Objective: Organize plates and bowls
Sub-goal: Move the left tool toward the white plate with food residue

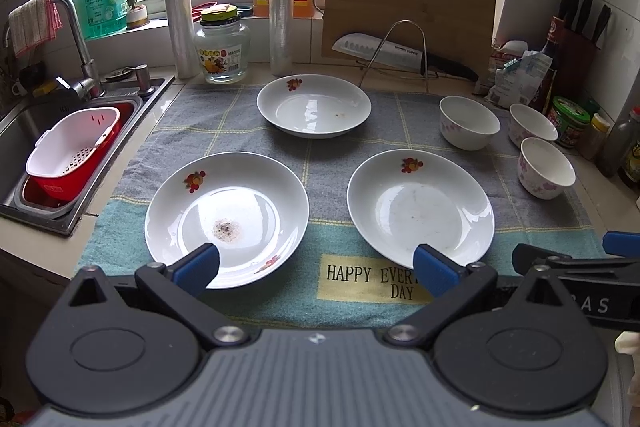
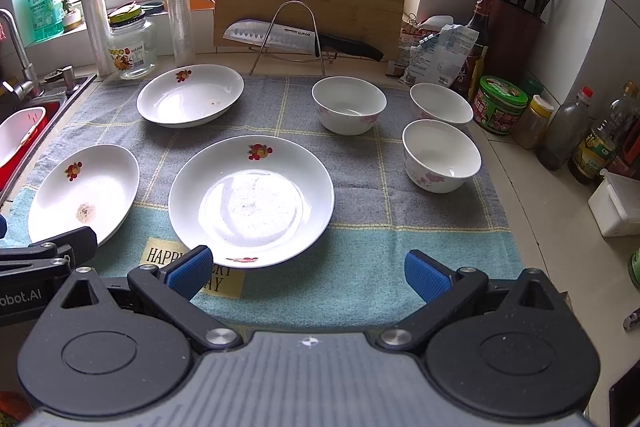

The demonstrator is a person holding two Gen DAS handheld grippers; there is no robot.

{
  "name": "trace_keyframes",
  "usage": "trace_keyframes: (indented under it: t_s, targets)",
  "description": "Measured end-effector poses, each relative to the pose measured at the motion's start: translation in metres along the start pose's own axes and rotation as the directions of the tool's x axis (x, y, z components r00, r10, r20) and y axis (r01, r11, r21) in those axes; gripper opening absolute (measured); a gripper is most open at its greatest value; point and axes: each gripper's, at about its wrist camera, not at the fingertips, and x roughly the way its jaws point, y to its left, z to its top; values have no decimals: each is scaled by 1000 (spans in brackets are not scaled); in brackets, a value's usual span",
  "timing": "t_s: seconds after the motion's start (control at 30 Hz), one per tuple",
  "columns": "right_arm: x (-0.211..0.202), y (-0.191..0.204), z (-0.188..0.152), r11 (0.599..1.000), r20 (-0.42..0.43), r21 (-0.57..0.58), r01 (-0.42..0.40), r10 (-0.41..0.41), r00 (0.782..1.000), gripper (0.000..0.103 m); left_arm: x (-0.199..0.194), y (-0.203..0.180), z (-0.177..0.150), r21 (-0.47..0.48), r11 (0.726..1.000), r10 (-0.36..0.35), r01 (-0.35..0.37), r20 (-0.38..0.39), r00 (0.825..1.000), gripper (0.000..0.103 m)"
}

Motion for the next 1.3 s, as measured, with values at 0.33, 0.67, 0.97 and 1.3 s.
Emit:
trace_keyframes:
  t_s: [0.33,0.67,0.97,1.3]
  targets:
    - [0,-1,0,1000,1,0,-1,1,1000,103,0,-1,-1,2,1000,1,-1,2,1000,102]
    - [0,-4,3,1000,1,-3,-4,4,1000,103,0,-4,1,0,1000,6,-6,2,1000,102]
    - [4,-1,5,1000,3,-16,-6,6,1000,103,1,-1,1,-12,1000,14,-14,2,1000,102]
    - [8,-4,7,1000,4,-24,-10,10,1000,103,5,-4,3,-18,1000,18,-18,2,1000,102]
